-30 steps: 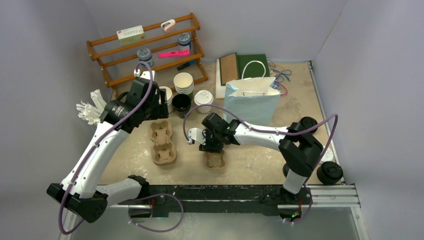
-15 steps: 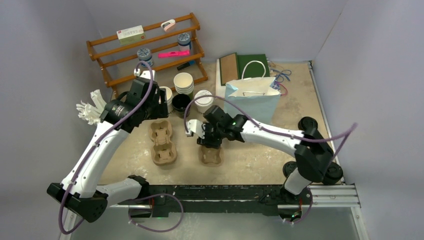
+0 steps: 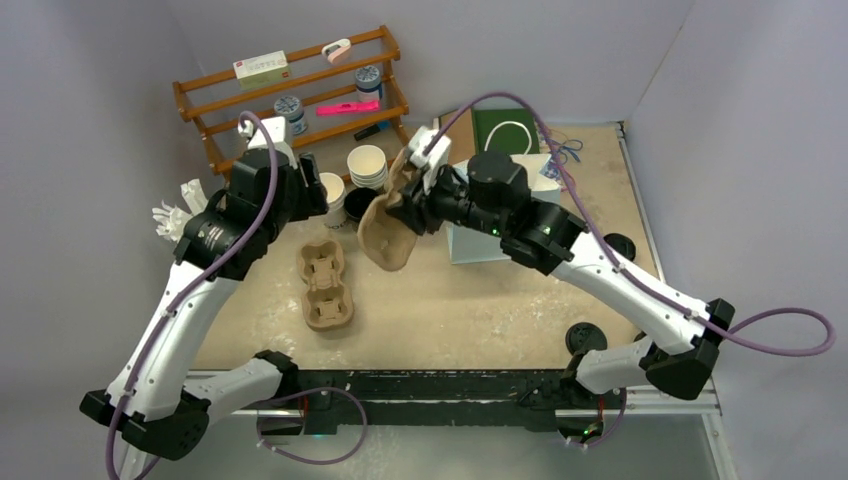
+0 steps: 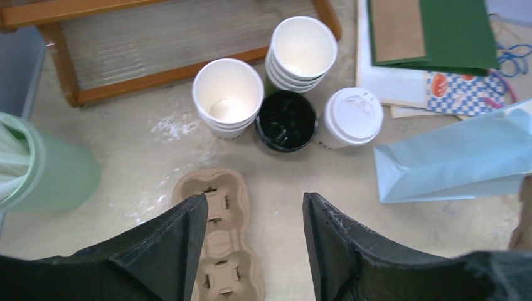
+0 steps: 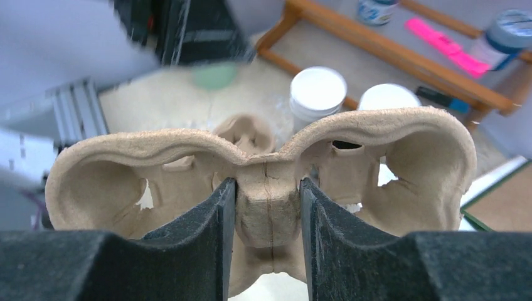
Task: Pack the takeout coffee
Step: Pick up the cup tray from the center of the board, then place the cup tray in the takeout bag.
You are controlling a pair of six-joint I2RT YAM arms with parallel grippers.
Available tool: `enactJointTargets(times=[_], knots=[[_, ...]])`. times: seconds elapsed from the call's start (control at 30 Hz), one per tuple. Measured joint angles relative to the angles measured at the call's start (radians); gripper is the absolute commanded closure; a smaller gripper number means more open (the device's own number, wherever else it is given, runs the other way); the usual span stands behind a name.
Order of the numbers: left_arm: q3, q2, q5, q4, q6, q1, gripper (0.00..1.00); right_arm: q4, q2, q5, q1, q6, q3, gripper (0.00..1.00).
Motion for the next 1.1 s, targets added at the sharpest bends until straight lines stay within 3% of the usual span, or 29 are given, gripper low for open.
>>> enactJointTargets(times=[0.1, 0.3, 0.53, 0.83, 1.1], knots=[[0.002, 0.021, 0.058, 0.056, -0.003, 0.000, 0.44, -0.004, -0.001, 0.103, -0.017, 0.106, 0.080, 0.74], [-0.014, 0.129, 0.272, 0.214, -0.043, 0.000, 0.46, -0.056, -0.014, 0.301, -0.090, 0.283, 0.212, 0.70], [-0.024, 0.240, 0.447, 0.419, -0.124, -0.036, 0.46, -0.161, -0.015, 0.361, -0.237, 0.404, 0.320, 0.73], [-0.024, 0.392, 0.531, 0.651, -0.202, -0.193, 0.35, -0.229, 0.019, 0.172, -0.491, 0.593, 0.335, 0.75], [-0.023, 0.463, 0.566, 0.697, -0.217, -0.199, 0.39, -0.133, -0.045, -0.095, -0.655, 0.788, 0.143, 0.78]])
